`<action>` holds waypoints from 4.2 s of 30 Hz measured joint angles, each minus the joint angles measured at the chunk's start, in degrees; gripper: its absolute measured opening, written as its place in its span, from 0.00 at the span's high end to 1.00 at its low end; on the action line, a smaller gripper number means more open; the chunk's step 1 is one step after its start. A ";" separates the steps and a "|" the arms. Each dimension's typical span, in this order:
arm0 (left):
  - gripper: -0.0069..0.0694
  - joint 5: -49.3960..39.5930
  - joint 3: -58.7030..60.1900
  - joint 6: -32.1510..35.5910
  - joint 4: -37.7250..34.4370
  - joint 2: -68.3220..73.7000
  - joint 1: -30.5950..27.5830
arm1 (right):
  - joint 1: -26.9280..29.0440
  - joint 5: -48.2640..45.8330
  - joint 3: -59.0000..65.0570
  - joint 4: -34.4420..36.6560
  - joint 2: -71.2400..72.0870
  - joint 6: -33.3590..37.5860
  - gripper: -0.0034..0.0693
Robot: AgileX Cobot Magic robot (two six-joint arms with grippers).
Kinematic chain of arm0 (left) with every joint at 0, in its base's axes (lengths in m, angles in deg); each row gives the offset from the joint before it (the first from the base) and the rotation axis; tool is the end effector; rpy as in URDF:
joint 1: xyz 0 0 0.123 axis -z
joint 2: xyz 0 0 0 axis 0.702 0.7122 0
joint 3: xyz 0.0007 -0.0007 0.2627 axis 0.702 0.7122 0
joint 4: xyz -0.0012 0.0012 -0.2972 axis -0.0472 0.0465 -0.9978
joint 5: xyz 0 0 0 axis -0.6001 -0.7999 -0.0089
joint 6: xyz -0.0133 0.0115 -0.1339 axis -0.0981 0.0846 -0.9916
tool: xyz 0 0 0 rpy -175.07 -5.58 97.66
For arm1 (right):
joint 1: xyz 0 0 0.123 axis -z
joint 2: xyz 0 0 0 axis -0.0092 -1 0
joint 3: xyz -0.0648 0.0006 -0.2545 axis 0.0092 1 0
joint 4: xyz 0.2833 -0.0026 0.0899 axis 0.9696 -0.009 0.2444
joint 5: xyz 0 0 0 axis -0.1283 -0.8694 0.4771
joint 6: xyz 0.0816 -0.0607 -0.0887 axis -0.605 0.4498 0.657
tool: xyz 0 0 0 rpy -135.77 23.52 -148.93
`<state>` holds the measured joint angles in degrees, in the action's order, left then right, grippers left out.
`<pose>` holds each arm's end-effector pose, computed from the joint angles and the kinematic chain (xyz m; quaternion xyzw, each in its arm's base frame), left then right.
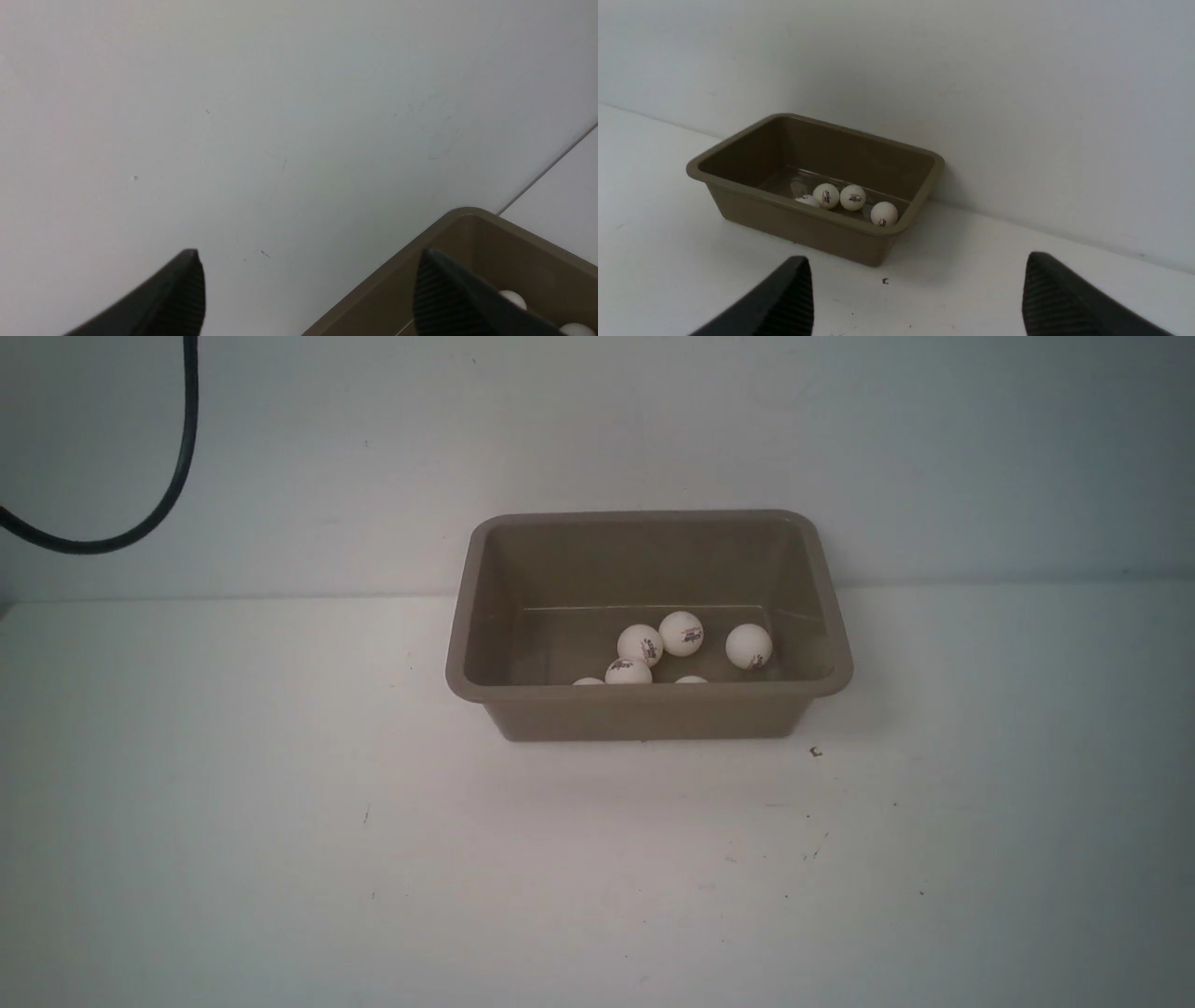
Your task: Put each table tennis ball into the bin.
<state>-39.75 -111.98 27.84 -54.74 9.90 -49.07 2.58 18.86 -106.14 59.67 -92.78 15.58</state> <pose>0.4454 -0.0477 0.4138 0.2872 0.7228 -0.1350 0.6139 0.1284 0.0417 0.3225 -0.1738 0.7633 0.0621 0.6191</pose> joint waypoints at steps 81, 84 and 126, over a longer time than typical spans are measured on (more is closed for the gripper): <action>0.28 21.77 76.79 -68.23 57.31 -85.29 8.04 | 0.00 7.49 16.69 -3.63 3.05 -0.07 0.20; 0.28 24.35 83.22 -68.23 58.60 -86.86 8.04 | 0.00 7.49 16.69 -3.63 3.05 -0.07 0.20; 0.28 21.41 96.51 -68.50 62.05 -92.31 8.02 | 0.00 7.39 16.73 -3.63 3.05 -0.07 0.20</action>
<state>-18.34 -15.48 -40.66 7.32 -82.40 -41.05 2.58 26.25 -89.41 56.04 -89.73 15.50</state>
